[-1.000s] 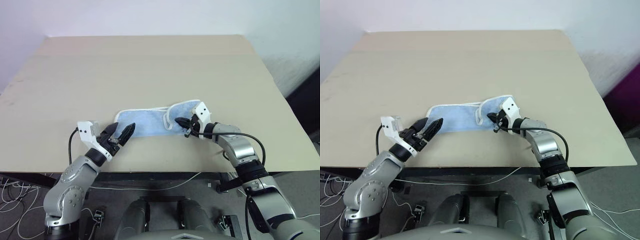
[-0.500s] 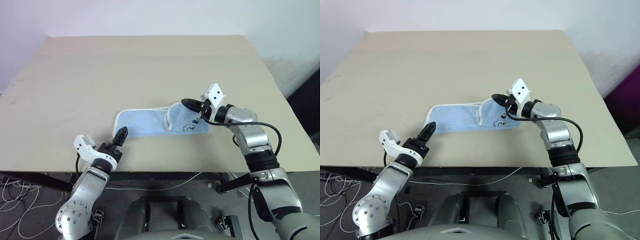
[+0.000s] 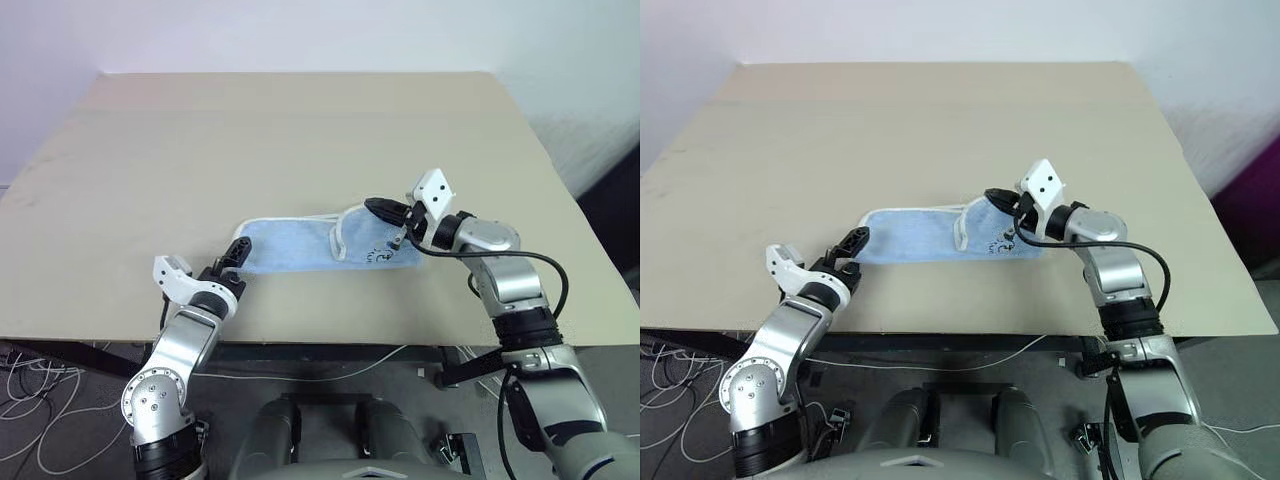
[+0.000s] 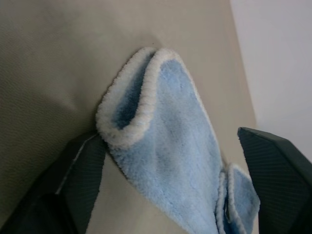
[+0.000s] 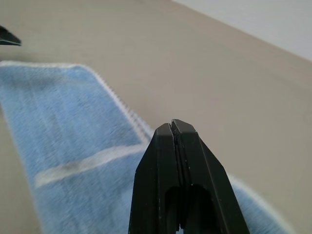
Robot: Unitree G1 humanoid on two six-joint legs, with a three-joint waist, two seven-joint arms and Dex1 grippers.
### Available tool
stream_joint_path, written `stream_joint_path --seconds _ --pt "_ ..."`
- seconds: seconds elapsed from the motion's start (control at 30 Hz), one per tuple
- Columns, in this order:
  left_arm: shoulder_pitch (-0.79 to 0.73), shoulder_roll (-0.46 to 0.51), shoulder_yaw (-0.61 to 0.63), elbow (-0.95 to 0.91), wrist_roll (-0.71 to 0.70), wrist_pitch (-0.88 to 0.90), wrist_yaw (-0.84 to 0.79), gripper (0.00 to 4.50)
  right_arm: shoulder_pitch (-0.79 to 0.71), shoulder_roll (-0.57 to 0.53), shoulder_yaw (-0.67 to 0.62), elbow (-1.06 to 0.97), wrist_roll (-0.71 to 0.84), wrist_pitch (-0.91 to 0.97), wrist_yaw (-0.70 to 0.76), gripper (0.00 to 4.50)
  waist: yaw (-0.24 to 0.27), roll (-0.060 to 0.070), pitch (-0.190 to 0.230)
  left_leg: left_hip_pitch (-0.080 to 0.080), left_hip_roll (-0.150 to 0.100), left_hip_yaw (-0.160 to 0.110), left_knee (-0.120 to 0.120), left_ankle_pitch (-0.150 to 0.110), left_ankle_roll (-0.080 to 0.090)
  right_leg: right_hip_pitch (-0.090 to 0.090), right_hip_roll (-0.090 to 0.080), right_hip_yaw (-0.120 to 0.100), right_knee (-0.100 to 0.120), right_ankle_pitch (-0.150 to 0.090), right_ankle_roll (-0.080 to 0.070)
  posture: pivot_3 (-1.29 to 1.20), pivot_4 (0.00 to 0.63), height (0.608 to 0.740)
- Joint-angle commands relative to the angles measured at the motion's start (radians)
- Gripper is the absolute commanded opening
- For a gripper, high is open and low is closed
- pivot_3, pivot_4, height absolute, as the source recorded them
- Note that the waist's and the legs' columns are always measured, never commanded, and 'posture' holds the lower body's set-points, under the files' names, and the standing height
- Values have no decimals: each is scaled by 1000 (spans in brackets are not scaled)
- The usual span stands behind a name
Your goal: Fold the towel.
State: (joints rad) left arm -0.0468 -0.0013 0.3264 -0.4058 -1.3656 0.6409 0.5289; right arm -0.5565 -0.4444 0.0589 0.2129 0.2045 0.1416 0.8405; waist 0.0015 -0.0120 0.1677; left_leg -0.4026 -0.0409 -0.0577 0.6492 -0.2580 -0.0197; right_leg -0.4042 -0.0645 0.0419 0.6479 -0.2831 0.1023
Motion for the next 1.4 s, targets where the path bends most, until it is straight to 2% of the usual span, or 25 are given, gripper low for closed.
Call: stream_joint_path --seconds 0.03,0.3,0.37,0.57,0.83,0.93,1.03,1.13,1.4 --pt "-8 8 -1 20 -1 -21 -5 3311 17 -8 -24 -73 23 12 -3 0 3 0 0 0 0 0 0 0 0 0 0 0 0 0 0 0 150 740" --pt "-30 17 13 28 -11 -63 -37 545 54 -9 -29 -97 22 23 -20 0 6 0 0 0 0 0 0 0 0 0 0 0 0 0 0 0 150 740" --pt "-34 20 18 29 -12 -73 -46 6 59 -9 -30 -101 23 25 -23 0 7 0 0 0 0 0 0 0 0 0 0 0 0 0 0 0 150 740" --pt "-63 65 67 45 -11 -116 -87 6 71 -9 -36 -105 24 23 -36 0 7 0 0 0 0 0 0 0 0 -1 0 0 0 0 0 0 150 740" --pt "-109 299 204 115 14 -134 -264 6 72 -16 -54 -101 23 20 -56 0 3 -1 1 -1 0 0 -1 0 0 -1 1 0 -1 0 0 0 150 740" --pt "-124 383 213 120 38 -125 -347 6 75 -20 -63 -103 22 20 -63 0 3 -1 1 -1 0 0 -1 0 0 -1 1 0 -1 0 0 0 150 740" --pt "-144 465 168 104 83 -91 -461 6 78 -20 -68 -105 22 22 -72 0 4 -2 1 -1 0 0 -1 0 0 -1 1 0 -1 0 0 0 150 740" --pt "-164 537 71 62 152 -47 -600 6 83 -19 -72 -106 22 23 -83 0 6 -1 1 -1 0 0 -1 0 0 -1 0 0 -1 0 0 0 150 740" --pt "-225 615 -220 -3 364 -5 -915 6 98 -18 -80 -116 21 22 -111 0 0 -1 2 -1 0 0 -2 0 0 -2 0 0 -1 0 0 0 150 740"
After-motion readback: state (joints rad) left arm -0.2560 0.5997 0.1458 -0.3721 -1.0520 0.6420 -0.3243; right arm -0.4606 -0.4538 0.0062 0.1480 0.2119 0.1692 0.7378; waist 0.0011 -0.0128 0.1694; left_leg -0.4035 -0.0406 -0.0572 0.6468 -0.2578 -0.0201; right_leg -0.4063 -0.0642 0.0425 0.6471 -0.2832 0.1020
